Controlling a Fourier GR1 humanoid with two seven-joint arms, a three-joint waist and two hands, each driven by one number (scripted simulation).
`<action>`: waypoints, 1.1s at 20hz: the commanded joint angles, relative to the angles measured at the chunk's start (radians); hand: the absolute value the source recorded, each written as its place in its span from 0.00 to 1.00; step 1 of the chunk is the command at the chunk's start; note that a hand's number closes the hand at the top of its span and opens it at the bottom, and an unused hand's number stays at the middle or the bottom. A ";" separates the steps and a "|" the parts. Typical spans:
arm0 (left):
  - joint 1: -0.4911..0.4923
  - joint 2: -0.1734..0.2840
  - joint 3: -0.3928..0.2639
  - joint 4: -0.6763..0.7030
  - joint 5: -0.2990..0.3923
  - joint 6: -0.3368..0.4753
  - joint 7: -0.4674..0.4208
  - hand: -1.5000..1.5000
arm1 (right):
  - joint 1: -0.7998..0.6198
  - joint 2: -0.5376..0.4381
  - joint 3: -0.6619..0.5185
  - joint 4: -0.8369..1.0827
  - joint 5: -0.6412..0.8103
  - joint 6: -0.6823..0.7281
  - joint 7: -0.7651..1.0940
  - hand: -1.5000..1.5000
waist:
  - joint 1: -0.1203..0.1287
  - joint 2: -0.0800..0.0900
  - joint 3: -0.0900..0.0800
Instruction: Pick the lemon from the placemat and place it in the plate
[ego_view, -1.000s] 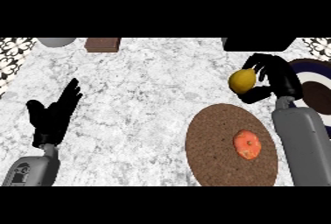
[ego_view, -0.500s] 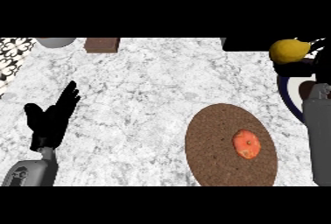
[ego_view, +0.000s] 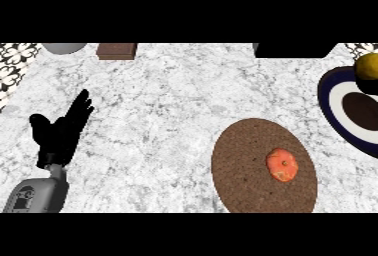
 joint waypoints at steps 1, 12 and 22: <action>-0.014 -0.006 0.016 0.089 -0.011 -0.014 -0.076 0.50 | 0.031 -0.074 -0.078 0.104 -0.072 -0.013 -0.083 1.00 | -0.001 0.002 0.000; -0.008 -0.006 0.010 -0.018 -0.014 -0.012 0.017 0.50 | -0.020 -0.237 -0.122 0.610 -0.147 0.074 -0.371 1.00 | 0.015 0.005 0.001; 0.033 -0.024 -0.001 -0.039 -0.025 -0.018 -0.002 0.50 | -0.037 -0.287 -0.222 0.791 -0.285 0.104 -0.692 0.00 | 0.017 0.004 0.002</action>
